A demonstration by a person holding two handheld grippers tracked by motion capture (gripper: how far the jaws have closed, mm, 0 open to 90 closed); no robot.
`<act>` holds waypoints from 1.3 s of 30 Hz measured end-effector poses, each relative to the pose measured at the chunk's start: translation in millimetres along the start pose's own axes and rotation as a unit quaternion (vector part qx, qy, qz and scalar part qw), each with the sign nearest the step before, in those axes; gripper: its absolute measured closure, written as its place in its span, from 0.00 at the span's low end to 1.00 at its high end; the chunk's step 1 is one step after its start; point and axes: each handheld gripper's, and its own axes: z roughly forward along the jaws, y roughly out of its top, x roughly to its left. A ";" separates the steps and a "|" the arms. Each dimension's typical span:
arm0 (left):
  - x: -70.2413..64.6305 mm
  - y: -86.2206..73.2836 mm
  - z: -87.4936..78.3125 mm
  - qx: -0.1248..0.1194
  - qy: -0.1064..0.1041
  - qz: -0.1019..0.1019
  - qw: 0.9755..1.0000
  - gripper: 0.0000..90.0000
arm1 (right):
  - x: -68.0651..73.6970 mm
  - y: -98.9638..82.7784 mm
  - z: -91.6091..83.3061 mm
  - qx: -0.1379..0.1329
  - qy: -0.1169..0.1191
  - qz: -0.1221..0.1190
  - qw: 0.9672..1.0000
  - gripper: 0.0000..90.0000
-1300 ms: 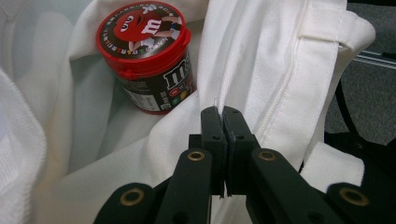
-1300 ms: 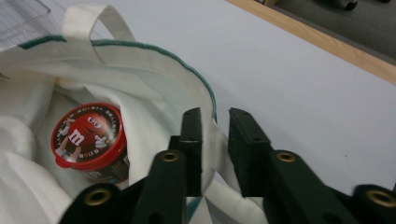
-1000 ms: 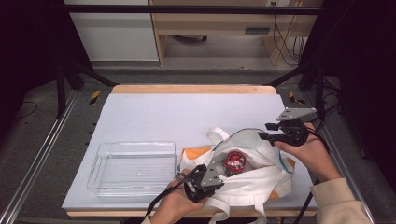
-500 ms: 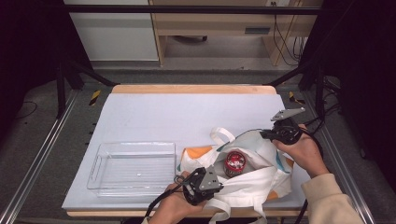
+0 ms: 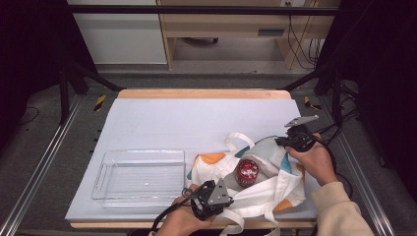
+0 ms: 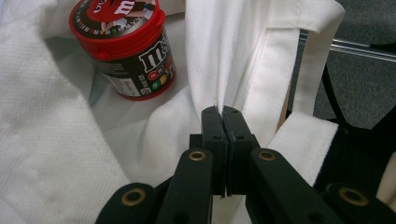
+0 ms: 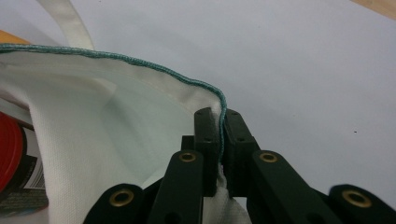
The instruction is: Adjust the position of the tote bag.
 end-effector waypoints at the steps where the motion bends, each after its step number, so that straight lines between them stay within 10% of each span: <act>1: -0.5 0.0 -0.4 0.000 0.000 0.001 1.000 0.99 | 0.2 -0.5 1.0 0.001 0.000 0.006 1.000 0.96; 16: -1.9 -0.1 -1.9 -0.002 0.000 -0.003 1.000 0.99 | 1.2 -3.3 -6.2 -0.017 0.005 0.005 1.000 0.93; 24: 0.1 5.8 -5.3 -0.014 0.006 -0.007 1.000 0.93 | 11.4 -3.1 -45.9 -0.081 -0.003 0.003 0.997 0.55; 29: 2.5 18.1 -20.7 -0.045 0.022 -0.018 0.999 0.75 | 35.7 -5.2 -86.0 -0.115 0.012 -0.027 0.993 0.39; 39: 27.0 48.8 -52.9 -0.081 0.086 -0.041 0.992 0.43 | 74.3 -1.0 -102.8 -0.120 0.056 -0.080 0.988 0.30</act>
